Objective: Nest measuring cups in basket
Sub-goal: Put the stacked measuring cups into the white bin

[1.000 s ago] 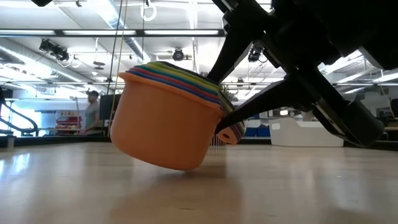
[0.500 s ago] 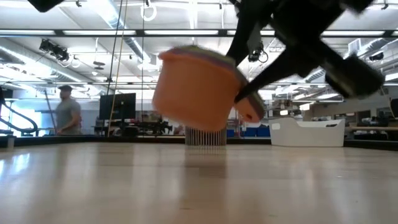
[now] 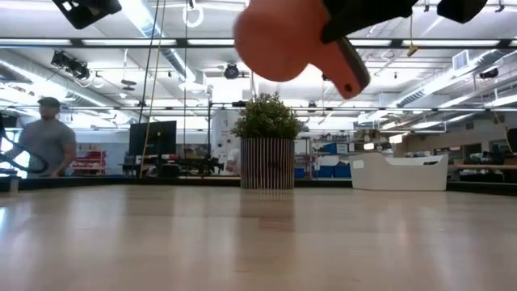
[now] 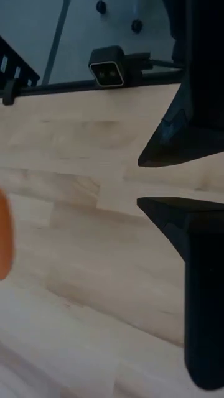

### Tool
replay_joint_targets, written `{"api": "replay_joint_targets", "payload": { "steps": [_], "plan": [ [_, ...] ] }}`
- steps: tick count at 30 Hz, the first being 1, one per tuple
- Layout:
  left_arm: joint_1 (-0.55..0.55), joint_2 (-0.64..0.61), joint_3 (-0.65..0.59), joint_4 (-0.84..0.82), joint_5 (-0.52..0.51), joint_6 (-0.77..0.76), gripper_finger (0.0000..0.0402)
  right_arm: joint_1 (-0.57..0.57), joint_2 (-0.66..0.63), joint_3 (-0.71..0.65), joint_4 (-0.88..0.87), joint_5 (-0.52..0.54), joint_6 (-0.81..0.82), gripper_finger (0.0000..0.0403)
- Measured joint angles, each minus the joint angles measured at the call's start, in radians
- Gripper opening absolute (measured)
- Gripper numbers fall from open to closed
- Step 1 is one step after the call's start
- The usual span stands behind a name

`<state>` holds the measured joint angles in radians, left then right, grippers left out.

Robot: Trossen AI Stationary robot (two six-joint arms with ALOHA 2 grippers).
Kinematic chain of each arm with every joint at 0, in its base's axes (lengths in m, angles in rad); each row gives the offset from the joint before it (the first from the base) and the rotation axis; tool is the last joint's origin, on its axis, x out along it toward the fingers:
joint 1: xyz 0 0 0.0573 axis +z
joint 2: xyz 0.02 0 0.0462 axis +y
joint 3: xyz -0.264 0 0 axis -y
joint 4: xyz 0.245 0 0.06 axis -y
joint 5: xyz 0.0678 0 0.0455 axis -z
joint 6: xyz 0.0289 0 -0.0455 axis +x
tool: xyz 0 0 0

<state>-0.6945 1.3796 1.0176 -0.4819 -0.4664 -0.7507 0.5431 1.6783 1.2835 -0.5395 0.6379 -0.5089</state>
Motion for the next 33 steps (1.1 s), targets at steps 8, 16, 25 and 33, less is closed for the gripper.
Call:
{"api": "replay_joint_targets", "payload": {
  "steps": [8,16,25,33],
  "plan": [
    [0.037,0.000,0.000,0.001,0.000,0.056,0.0096,-0.060,-0.065,0.000,-0.271,-0.012,0.154,0.0124],
    [0.074,0.000,0.000,0.000,0.001,0.022,0.0096,-0.159,-0.105,0.008,-0.510,-0.039,0.298,0.0124],
    [0.118,0.000,0.000,0.006,0.000,0.057,0.0096,-0.283,-0.108,0.149,-0.797,-0.092,0.345,0.0124],
    [0.203,0.000,0.000,0.042,0.028,0.055,0.0096,-0.447,-0.113,0.203,-0.994,-0.124,0.254,0.0124]
  ]
}}
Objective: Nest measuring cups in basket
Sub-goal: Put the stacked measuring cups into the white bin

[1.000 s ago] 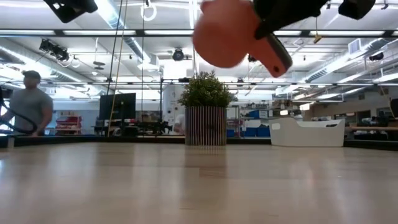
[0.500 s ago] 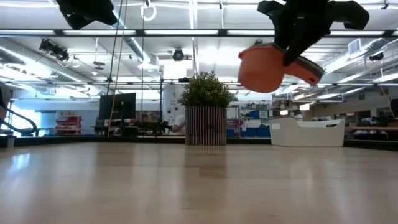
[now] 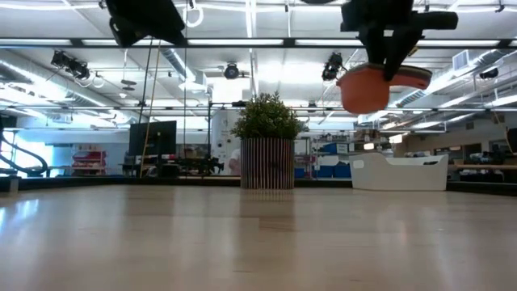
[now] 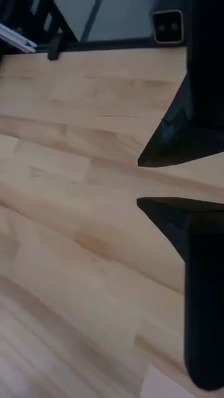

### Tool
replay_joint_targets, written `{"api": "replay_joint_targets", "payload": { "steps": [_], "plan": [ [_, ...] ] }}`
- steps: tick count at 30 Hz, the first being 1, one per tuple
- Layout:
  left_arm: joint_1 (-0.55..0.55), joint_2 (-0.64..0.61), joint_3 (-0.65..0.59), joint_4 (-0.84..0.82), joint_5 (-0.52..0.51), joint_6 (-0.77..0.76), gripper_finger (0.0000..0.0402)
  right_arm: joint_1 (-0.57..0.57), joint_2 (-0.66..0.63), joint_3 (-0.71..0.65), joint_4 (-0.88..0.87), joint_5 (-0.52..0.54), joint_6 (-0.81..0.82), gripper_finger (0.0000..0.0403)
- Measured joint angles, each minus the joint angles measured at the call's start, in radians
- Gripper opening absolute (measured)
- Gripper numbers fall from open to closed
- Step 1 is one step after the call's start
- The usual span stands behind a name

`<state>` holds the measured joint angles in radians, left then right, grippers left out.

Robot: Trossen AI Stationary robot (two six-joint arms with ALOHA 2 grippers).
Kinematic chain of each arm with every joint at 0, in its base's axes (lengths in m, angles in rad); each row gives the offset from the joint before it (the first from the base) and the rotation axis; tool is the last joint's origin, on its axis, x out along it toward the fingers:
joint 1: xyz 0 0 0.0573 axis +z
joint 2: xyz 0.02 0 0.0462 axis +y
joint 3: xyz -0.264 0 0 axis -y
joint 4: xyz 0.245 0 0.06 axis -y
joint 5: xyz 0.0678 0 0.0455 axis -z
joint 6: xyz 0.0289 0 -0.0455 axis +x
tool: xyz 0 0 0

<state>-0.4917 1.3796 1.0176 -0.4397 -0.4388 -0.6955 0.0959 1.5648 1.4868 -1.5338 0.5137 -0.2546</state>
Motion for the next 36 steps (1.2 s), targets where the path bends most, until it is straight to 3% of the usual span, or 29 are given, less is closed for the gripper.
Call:
{"api": "replay_joint_targets", "payload": {
  "steps": [6,13,20,36],
  "plan": [
    [0.092,0.000,0.000,0.071,0.022,-0.022,0.0096,-0.111,-0.031,0.000,-0.016,-0.037,-0.159,0.0124],
    [0.178,0.000,0.000,0.128,-0.013,0.058,0.0096,-0.234,-0.085,0.000,-0.013,-0.044,-0.311,0.0124],
    [0.213,0.000,0.000,0.276,-0.024,0.259,0.0096,-0.366,-0.113,0.000,-0.003,-0.063,-0.535,0.0122],
    [0.274,0.000,0.000,0.293,-0.024,0.289,0.0096,-0.679,-0.112,0.000,0.139,-0.142,-0.834,0.0118]
  ]
}}
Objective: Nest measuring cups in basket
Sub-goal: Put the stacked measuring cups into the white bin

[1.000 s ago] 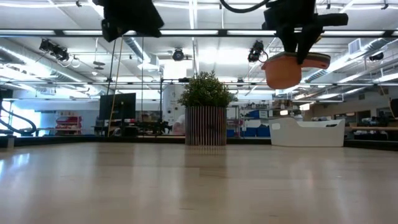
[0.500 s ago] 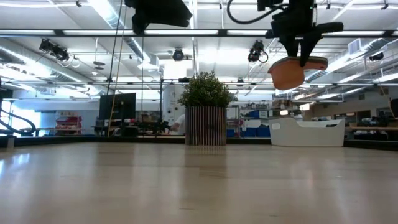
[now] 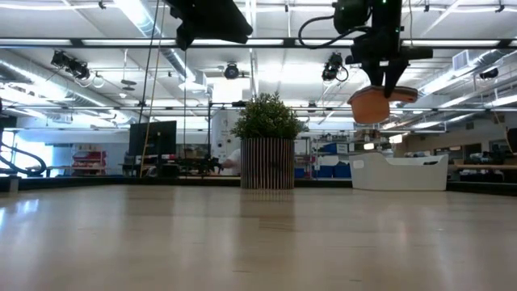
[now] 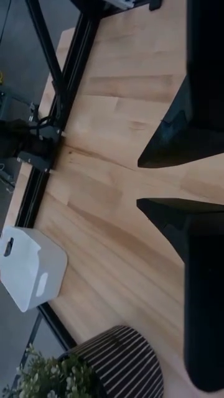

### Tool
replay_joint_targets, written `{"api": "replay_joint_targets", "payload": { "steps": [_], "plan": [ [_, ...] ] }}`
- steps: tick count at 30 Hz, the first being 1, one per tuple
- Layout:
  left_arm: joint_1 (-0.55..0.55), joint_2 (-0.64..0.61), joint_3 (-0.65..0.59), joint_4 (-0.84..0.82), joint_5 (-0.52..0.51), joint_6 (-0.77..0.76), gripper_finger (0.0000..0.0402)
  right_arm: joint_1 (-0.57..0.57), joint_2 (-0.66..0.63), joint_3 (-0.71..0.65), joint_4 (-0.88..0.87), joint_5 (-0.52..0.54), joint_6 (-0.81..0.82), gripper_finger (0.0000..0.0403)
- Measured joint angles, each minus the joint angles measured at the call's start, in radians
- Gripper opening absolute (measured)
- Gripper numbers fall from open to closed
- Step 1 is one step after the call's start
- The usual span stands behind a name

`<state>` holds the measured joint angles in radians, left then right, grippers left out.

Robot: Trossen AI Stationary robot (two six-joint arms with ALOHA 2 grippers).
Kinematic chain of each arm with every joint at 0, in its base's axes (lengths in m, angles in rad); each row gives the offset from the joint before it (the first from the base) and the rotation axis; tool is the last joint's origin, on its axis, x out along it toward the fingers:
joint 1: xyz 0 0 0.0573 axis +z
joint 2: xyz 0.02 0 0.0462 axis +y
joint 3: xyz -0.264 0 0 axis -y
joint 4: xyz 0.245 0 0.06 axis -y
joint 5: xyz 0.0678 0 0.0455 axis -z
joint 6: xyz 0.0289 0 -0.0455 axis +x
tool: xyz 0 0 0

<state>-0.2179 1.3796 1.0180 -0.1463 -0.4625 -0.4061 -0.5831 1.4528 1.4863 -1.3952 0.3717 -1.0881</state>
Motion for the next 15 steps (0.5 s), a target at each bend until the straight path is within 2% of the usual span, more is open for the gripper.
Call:
{"api": "replay_joint_targets", "payload": {
  "steps": [10,15],
  "plan": [
    [0.038,0.000,0.000,0.000,0.000,0.002,0.0096,-0.083,0.001,-0.093,0.091,0.000,-0.066,0.0118],
    [0.049,0.000,0.000,0.000,0.001,0.002,0.0096,-0.103,0.002,-0.168,0.195,0.015,-0.094,0.0118]
  ]
}}
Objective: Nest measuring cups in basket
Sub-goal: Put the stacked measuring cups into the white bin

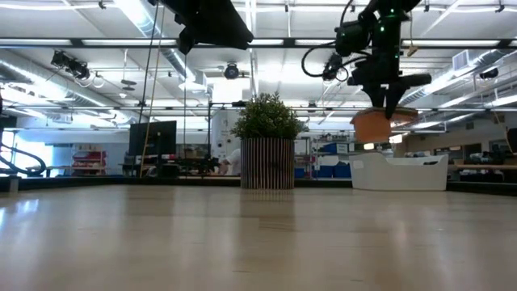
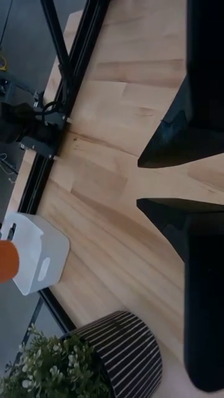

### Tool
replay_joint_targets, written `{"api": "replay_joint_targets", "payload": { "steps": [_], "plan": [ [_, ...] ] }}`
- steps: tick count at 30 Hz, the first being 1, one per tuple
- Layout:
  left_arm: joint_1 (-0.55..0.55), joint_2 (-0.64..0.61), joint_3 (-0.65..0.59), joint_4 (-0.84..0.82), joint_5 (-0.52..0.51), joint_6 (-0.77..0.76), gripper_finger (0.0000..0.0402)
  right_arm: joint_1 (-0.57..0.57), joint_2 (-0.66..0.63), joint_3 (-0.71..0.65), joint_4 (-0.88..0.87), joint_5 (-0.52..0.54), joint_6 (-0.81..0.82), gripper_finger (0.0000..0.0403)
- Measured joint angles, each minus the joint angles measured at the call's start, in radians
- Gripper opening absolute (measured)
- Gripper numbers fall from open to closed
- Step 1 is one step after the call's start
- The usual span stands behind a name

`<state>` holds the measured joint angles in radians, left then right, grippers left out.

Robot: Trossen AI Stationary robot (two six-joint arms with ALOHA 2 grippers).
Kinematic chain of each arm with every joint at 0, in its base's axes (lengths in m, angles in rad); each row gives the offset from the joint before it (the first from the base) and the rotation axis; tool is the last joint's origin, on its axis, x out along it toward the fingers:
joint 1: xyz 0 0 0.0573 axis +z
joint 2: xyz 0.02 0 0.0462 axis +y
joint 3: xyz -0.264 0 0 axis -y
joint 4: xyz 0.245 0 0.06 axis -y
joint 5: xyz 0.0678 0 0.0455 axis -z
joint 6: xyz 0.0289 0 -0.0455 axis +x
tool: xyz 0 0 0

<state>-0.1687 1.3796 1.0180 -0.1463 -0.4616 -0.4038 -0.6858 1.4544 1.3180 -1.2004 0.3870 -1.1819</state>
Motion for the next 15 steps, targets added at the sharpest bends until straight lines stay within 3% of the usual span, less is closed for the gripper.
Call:
{"api": "replay_joint_targets", "payload": {
  "steps": [15],
  "plan": [
    [0.022,0.000,0.000,0.000,-0.001,0.024,0.0096,-0.065,0.000,-0.203,0.182,-0.021,-0.052,0.0118]
  ]
}}
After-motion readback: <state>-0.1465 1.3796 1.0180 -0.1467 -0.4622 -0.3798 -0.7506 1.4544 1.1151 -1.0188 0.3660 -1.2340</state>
